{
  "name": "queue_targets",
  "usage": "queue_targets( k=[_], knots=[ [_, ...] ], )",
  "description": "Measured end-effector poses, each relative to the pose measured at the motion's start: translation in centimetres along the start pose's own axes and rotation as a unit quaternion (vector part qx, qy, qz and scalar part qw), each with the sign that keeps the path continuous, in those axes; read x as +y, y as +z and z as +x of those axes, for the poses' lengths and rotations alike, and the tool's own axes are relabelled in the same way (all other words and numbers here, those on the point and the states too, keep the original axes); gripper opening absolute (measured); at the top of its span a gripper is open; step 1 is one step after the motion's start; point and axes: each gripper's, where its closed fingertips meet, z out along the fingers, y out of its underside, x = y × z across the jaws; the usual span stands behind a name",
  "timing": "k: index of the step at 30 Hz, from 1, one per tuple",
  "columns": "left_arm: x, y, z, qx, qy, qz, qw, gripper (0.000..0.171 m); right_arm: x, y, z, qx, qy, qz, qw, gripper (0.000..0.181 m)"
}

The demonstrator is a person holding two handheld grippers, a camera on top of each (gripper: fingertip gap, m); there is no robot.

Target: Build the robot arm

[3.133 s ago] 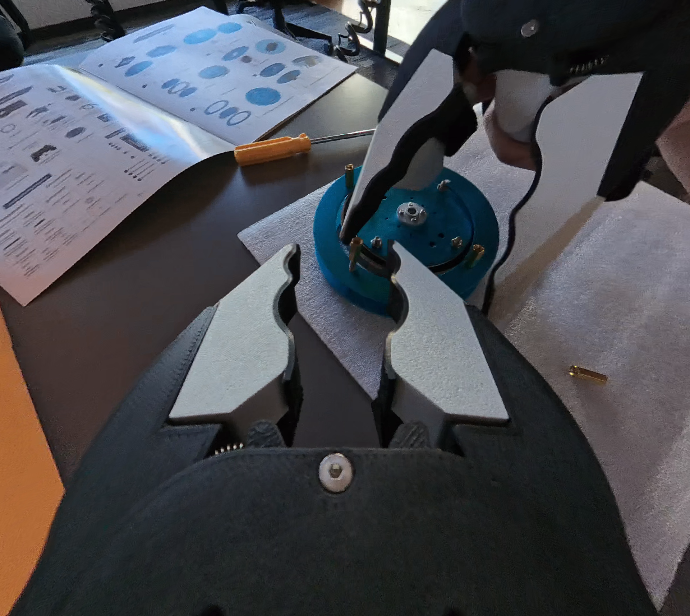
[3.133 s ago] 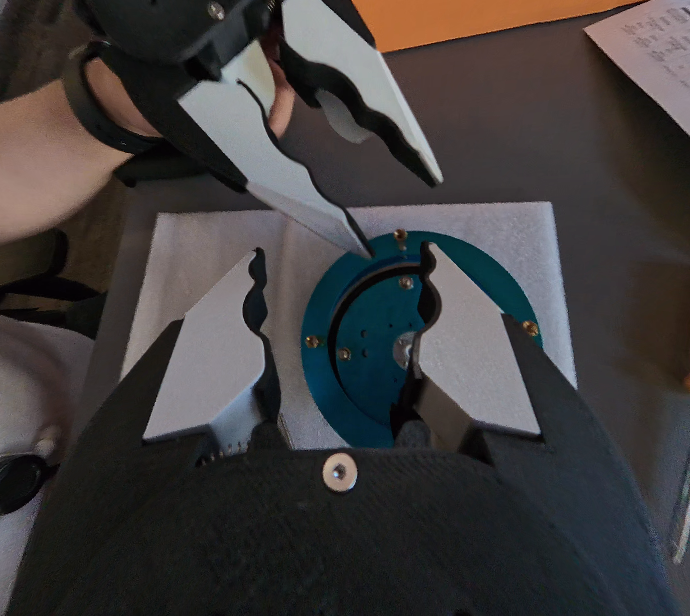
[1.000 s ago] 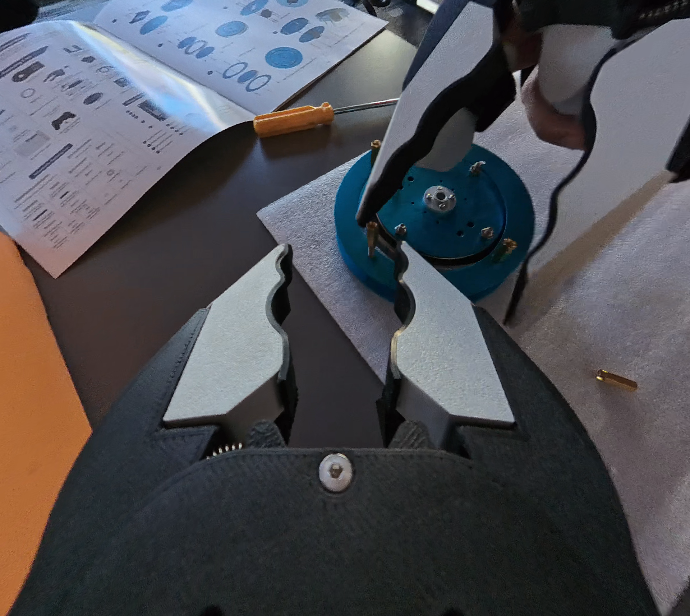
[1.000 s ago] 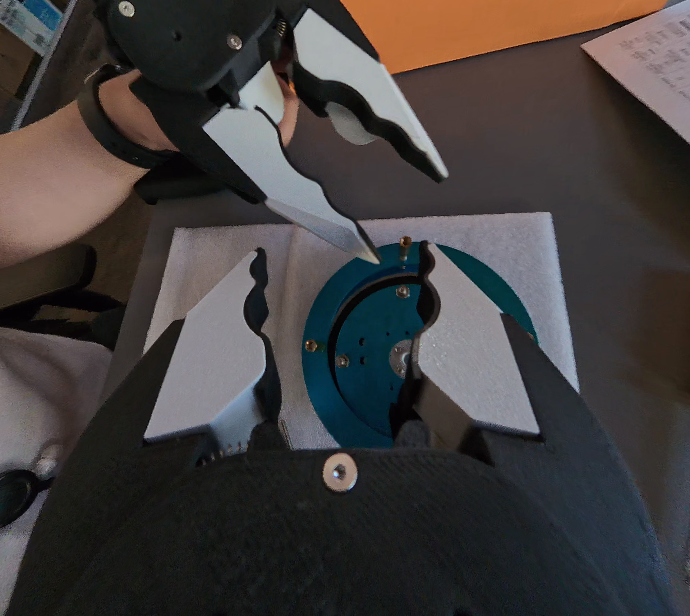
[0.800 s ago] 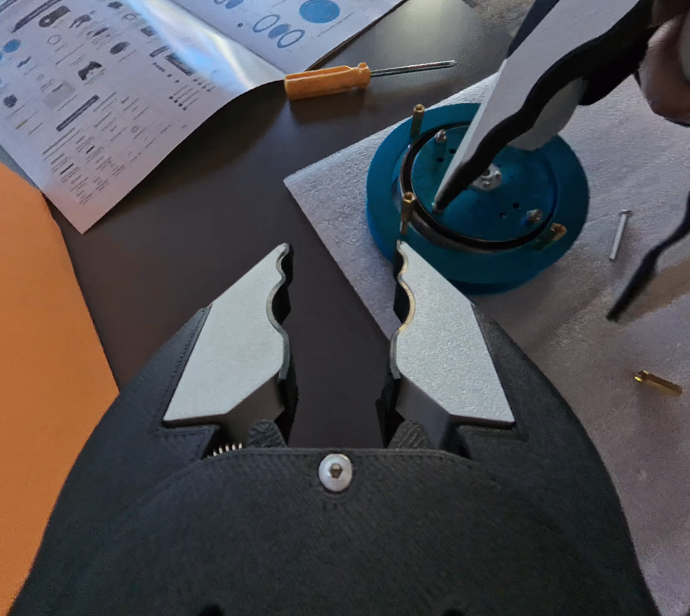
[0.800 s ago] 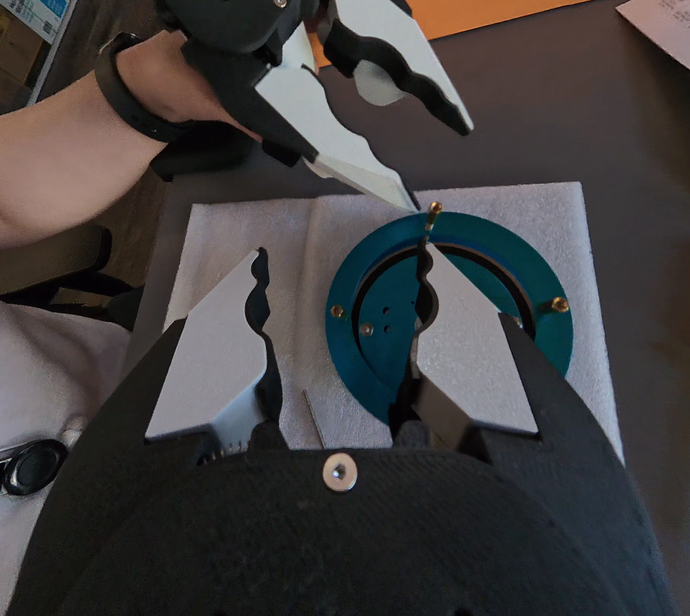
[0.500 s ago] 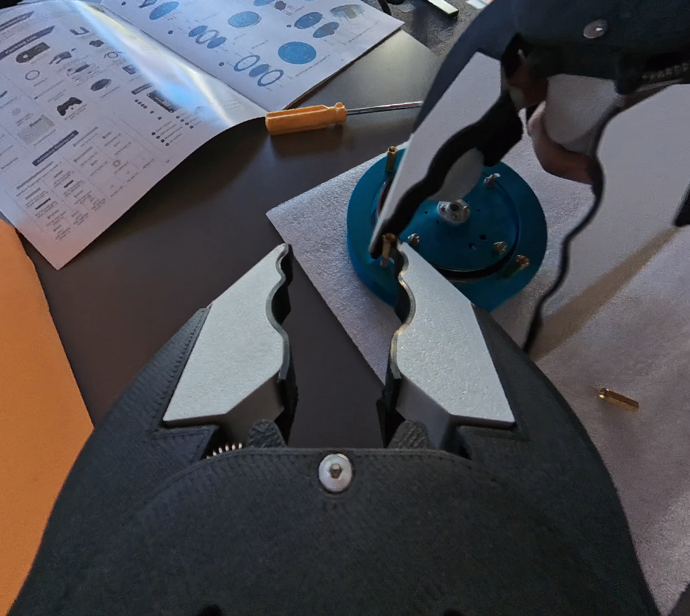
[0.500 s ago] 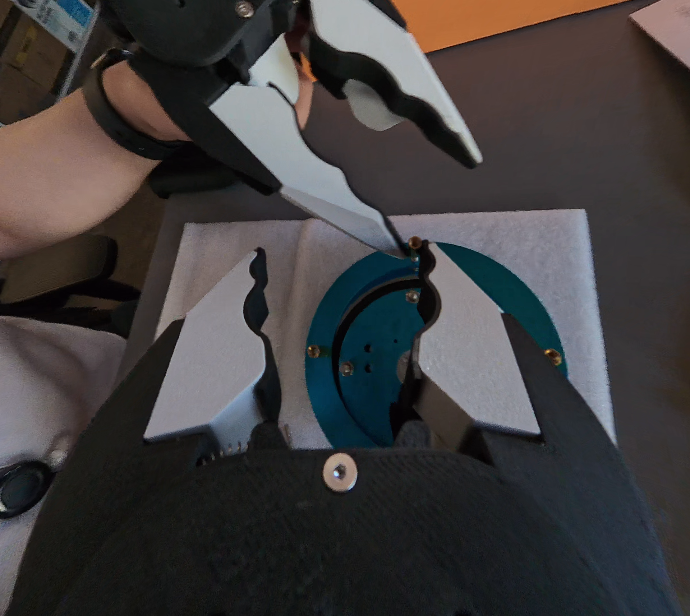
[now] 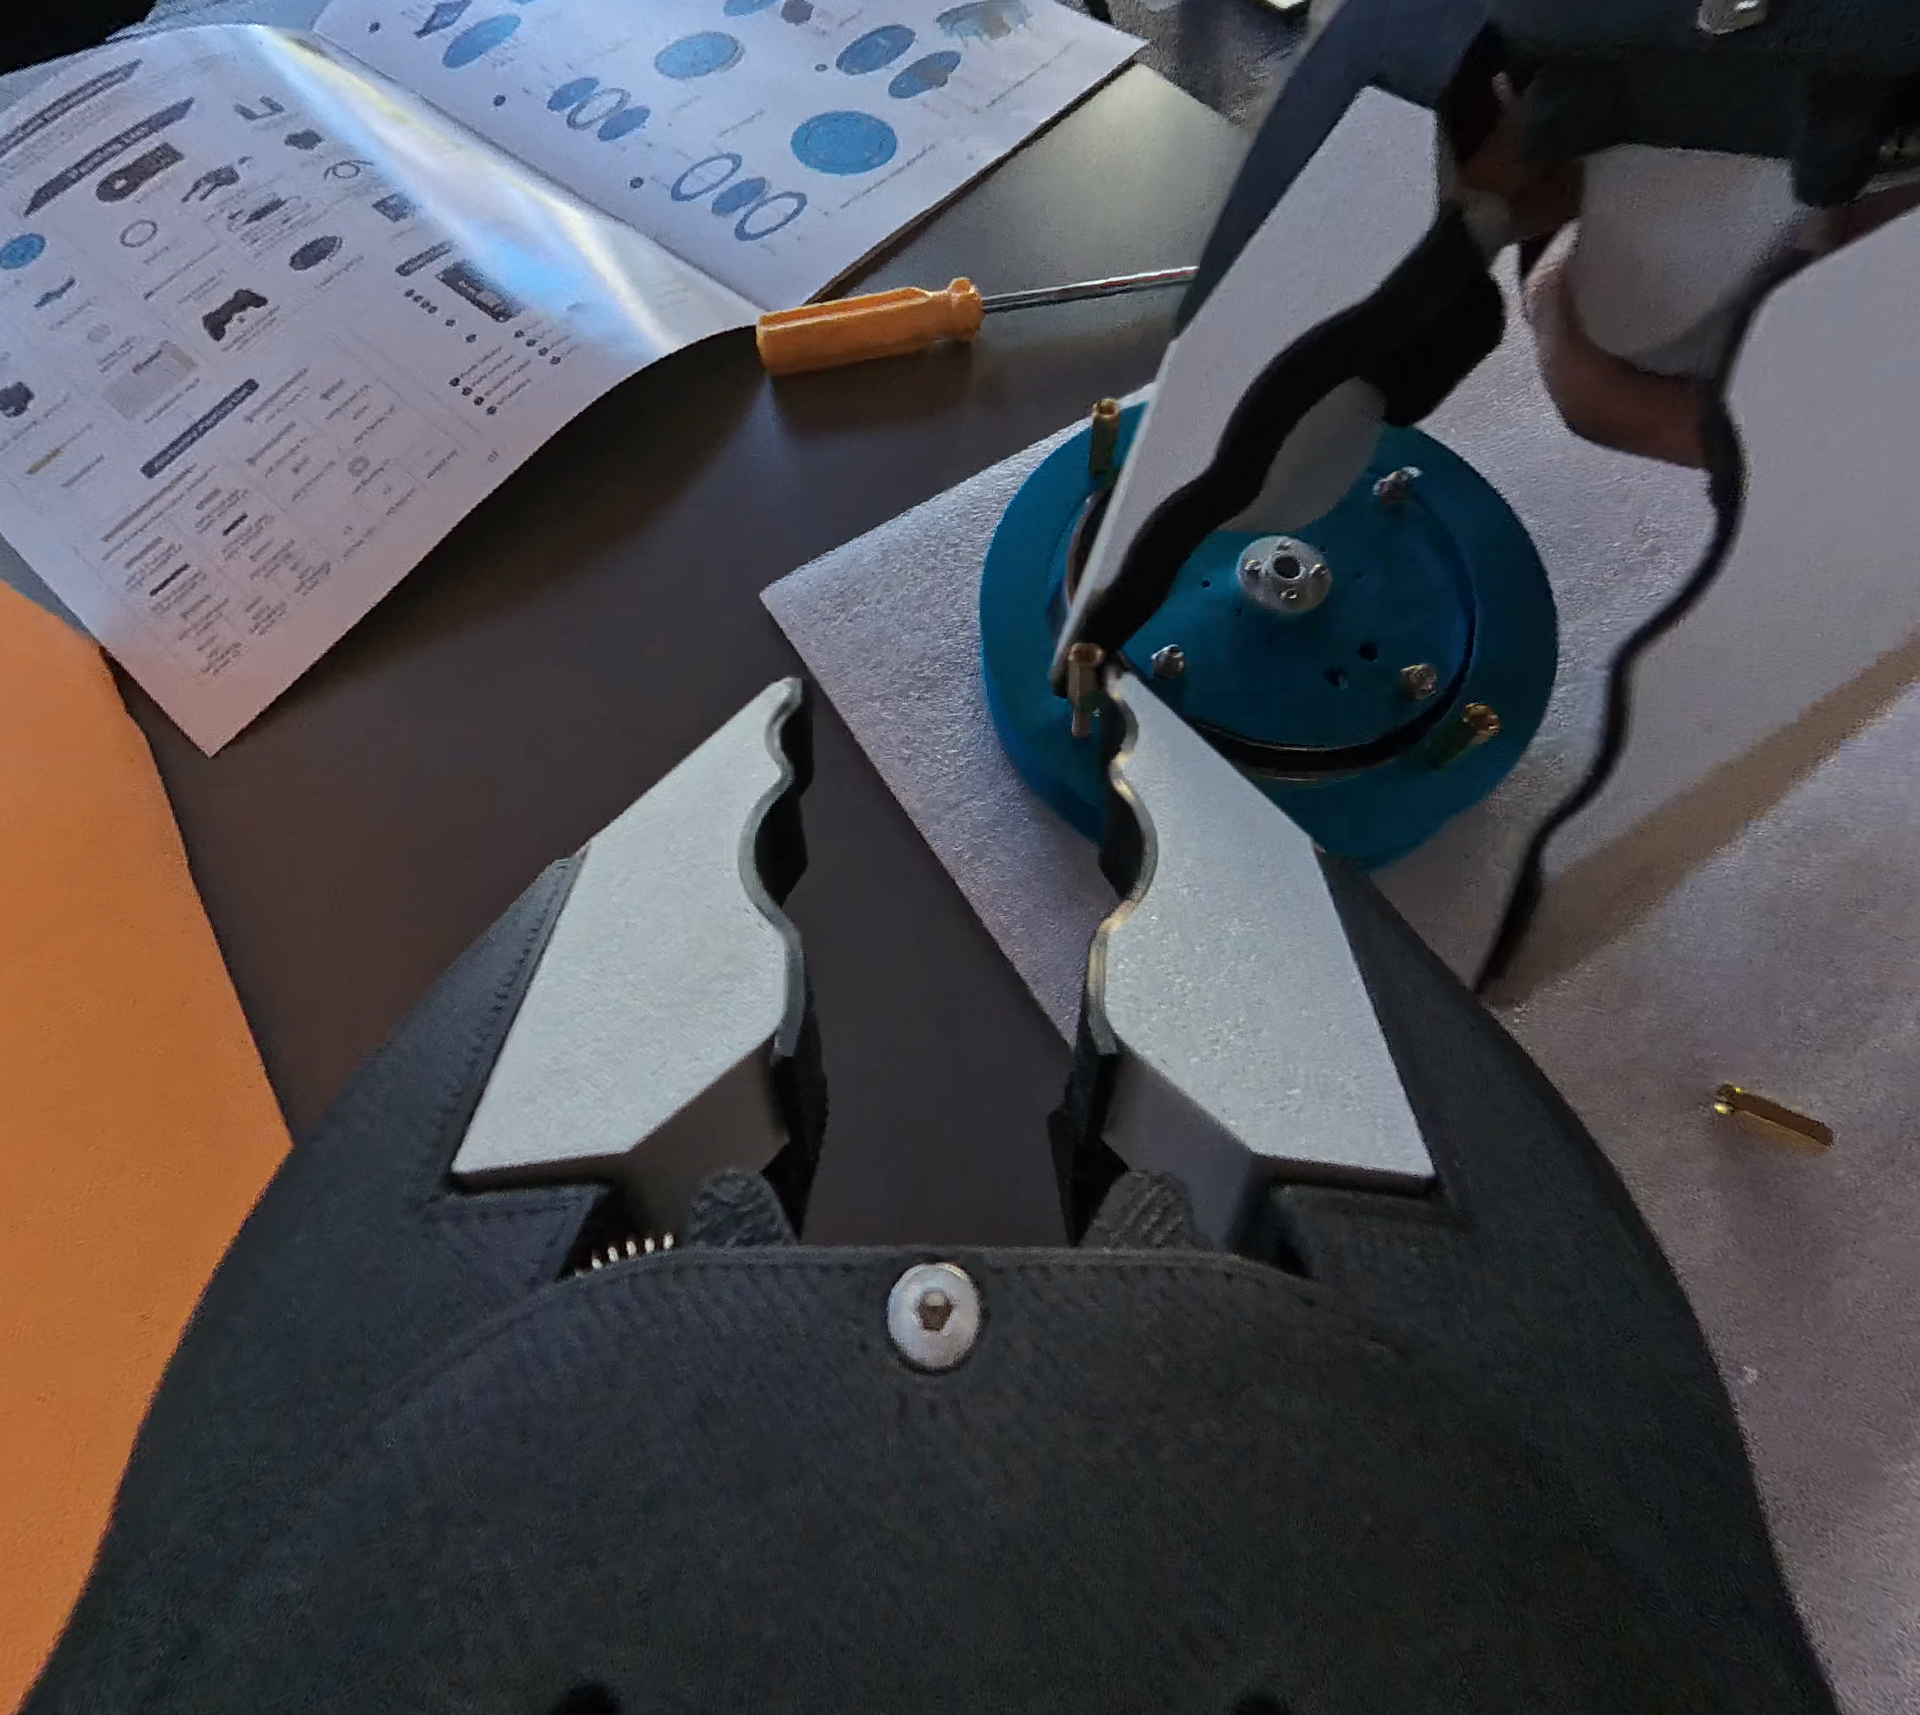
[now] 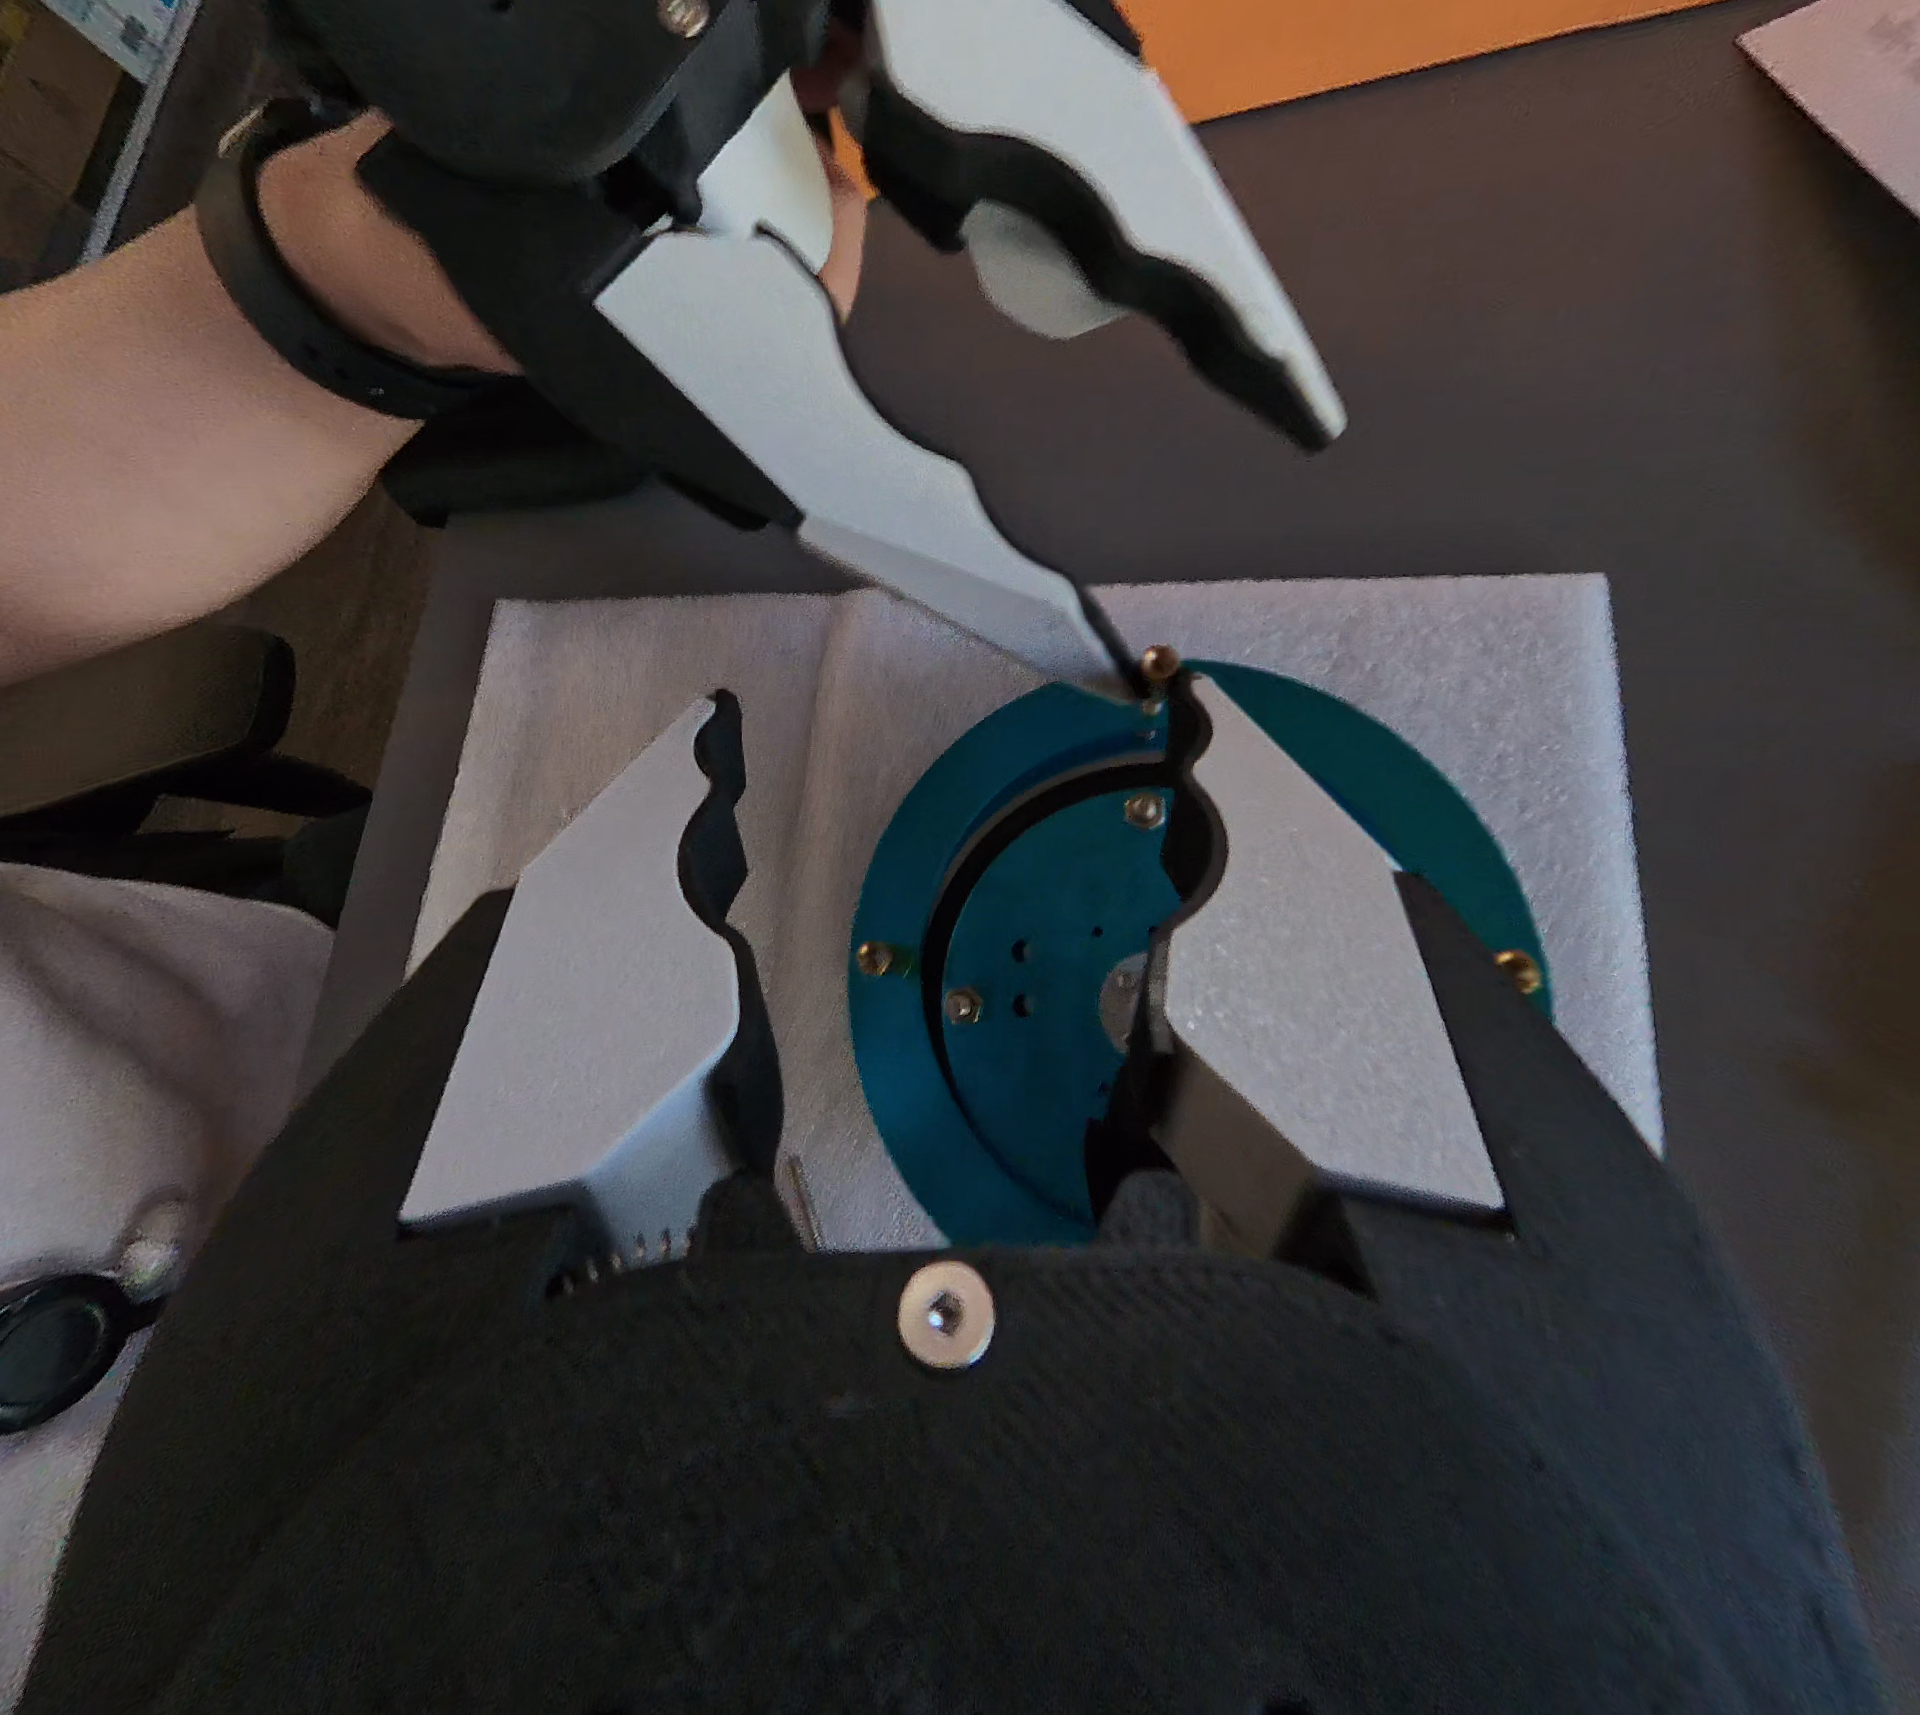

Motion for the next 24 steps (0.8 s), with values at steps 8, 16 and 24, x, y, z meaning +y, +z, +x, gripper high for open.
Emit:
queue_targets(
  k=[8,16,24],
  knots=[
    [1.3,-1.1,-0.3,0.007,-0.019,-0.004,1.000,0.047,0.5,-1.6,0.2,0.035,-0.016,0.006,0.999,0.079],
    [0.5,-0.3,2.1,0.070,-0.016,0.019,0.997,0.025,-0.4,-2.4,2.1,-0.026,-0.229,-0.115,0.966,0.021],
    [1.1,0.1,2.6,0.077,0.005,0.015,0.997,0.014,-0.8,-1.6,3.6,-0.021,-0.380,-0.216,0.899,0.019]
  ],
)
